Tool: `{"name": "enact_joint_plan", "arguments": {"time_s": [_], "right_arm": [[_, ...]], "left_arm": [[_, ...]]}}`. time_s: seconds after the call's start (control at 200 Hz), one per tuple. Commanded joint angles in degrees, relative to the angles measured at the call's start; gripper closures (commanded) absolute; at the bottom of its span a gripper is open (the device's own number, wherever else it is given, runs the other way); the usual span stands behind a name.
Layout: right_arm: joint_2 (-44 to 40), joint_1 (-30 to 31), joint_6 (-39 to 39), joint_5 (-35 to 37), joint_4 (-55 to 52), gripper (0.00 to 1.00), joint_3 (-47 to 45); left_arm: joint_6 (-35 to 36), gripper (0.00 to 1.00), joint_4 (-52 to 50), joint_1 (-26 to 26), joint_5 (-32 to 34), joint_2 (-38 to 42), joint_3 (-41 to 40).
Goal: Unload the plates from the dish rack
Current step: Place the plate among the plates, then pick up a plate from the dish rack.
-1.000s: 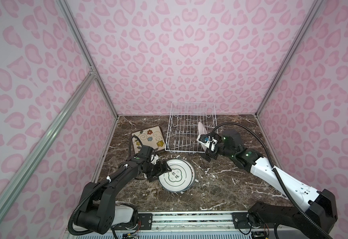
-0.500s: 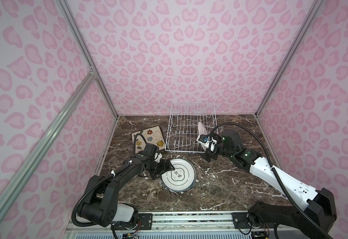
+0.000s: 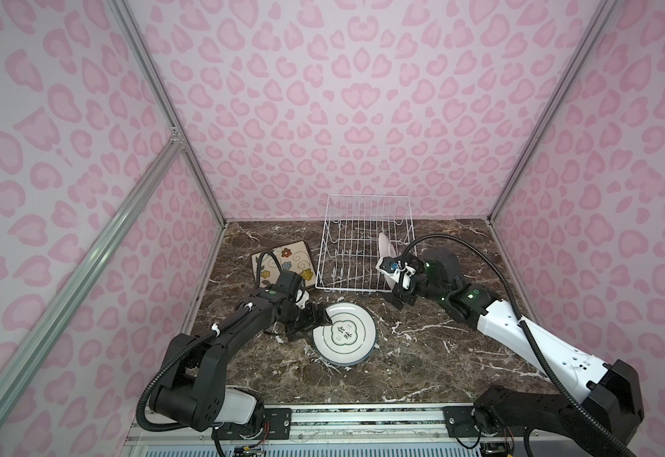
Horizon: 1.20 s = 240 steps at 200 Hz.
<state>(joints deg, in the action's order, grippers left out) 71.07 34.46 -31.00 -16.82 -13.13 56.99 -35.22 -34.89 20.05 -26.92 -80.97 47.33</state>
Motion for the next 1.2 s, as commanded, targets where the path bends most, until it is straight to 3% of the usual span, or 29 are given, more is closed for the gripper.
{"name": "enact_joint_plan", "arguments": {"time_s": [0.0,0.495,0.795,1.195], "right_arm": [[-0.15,0.00,0.71,0.03,1.72,0.01,-0.26],[-2.03,-3.06,11.45,4.12,11.30,0.01,-3.00],[-5.39,-11.22,23.42,3.26,16.63,0.01,-5.61],[-10.71,-16.73,30.70,3.89,15.79,0.01,-10.03]], "left_arm": [[1.72,0.06,-3.82,0.04,3.11,1.23,2.10],[9.18,0.06,-8.84,-0.07,7.73,4.97,22.60],[8.69,0.07,-2.45,0.08,2.50,-3.16,35.04],[7.45,0.08,2.88,3.82,-0.36,-18.91,50.18]]}}
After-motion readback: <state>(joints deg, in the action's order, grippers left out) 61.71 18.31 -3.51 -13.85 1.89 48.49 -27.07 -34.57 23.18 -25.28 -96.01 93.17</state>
